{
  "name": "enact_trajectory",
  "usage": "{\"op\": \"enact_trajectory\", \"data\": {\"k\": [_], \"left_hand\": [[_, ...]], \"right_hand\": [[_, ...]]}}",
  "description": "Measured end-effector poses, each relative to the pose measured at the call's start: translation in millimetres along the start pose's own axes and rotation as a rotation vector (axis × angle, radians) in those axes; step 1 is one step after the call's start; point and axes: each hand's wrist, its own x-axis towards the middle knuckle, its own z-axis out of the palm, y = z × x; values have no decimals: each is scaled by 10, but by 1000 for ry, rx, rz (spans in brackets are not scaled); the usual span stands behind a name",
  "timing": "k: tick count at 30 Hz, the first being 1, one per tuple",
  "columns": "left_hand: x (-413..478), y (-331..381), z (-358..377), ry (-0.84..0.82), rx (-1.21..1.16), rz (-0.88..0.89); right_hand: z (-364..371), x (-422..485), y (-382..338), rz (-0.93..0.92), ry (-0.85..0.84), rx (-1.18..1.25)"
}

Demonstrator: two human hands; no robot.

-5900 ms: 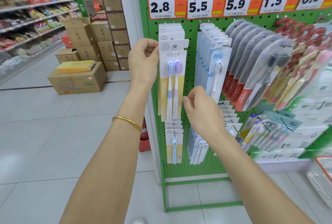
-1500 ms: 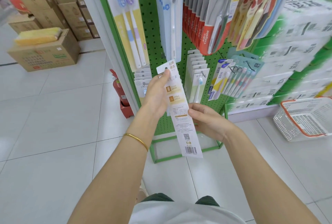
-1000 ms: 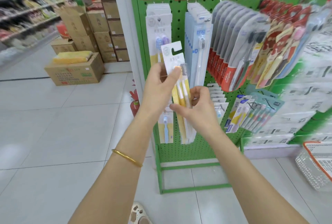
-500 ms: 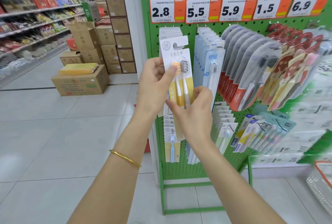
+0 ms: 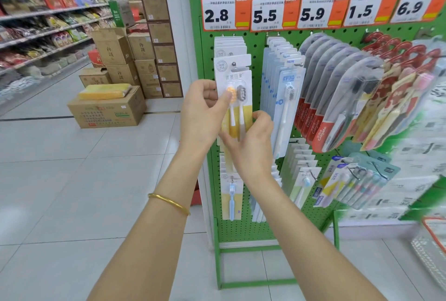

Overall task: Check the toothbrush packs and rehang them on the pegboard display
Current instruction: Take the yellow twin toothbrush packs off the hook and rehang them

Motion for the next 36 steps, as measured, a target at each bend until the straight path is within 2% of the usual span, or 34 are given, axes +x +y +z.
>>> {"op": "enact_trajectory", "data": {"k": [6, 12, 22, 36], "left_hand": [[42, -40, -54, -15, 14, -21], [378, -90, -179, 121, -27, 14], [976, -49, -93, -96, 115, 194], [1011, 61, -103, -86, -10, 132]], "right_hand": [[-12, -1, 41, -32, -36, -30], [-164, 46, -84, -152, 62, -72], [-204, 158, -198, -229, 143, -107], [-226, 201, -166, -220, 127, -99]]}}
